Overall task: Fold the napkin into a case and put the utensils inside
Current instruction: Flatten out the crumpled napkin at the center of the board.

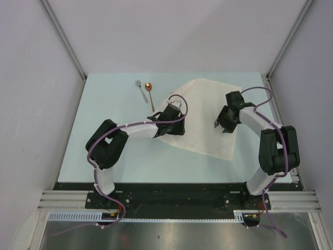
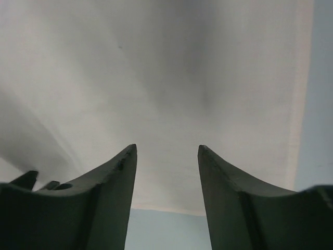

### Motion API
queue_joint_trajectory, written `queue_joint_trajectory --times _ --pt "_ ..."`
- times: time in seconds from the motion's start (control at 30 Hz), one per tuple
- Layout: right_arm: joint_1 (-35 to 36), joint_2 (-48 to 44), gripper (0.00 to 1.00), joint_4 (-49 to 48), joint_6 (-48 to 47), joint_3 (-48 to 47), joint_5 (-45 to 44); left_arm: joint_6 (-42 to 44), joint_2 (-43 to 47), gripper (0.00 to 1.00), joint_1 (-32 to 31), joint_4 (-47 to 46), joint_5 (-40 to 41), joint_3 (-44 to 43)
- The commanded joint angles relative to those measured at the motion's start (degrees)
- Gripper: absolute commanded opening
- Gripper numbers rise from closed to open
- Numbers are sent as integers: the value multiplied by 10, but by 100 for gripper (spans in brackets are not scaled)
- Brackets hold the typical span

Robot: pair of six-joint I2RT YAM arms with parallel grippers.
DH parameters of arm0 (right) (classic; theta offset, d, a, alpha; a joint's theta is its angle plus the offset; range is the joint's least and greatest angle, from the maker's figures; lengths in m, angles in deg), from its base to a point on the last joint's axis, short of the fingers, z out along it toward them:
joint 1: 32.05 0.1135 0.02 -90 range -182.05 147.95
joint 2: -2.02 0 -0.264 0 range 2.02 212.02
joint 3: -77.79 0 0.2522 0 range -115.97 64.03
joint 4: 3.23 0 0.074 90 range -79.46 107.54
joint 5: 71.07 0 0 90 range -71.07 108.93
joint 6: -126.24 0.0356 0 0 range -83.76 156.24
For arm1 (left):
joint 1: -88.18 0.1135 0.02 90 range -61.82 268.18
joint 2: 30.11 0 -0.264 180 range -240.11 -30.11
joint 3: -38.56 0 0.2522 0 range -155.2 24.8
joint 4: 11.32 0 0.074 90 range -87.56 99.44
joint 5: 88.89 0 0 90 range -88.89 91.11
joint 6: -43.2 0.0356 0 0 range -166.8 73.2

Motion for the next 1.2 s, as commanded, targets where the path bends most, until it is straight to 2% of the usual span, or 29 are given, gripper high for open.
queue_joint_trajectory --times 0.0,0.17,0.37,0.43,0.6,0.73,0.8,0.93,0.97,1.03,1.07,1.17 --pt "4 -73 53 -32 -8 62 -28 -32 -12 59 -8 -55 -12 14" --pt "0 -126 52 -41 -12 113 -53 -63 -29 60 -48 -40 -20 24" --pt "-29 -163 53 -40 -16 128 -55 -116 -60 61 -106 -65 -113 47" --pt "-43 -172 54 -38 -22 130 -55 -128 -65 60 -141 -66 -118 54" --pt "-73 -179 54 -43 -33 138 -34 -174 -59 60 -241 -166 -174 105" --pt "-70 -168 54 -51 -36 160 -17 -168 -24 59 -279 -206 -202 115" --pt "-62 -164 54 -59 -33 169 -17 -145 27 60 -271 -204 -187 130" --pt "-48 -161 54 -62 -26 195 -19 -67 95 68 -232 -98 -101 86" --pt "-49 -165 54 -61 -21 202 -20 -36 100 70 -212 -44 -49 51" --pt "-49 -174 54 -64 -12 222 -19 0 101 71 -191 -5 3 18" --pt "-50 -178 54 -66 -13 228 -19 33 96 70 -172 29 55 -15" --pt "-50 -184 54 -71 -12 240 -18 107 67 66 -130 46 103 -64"
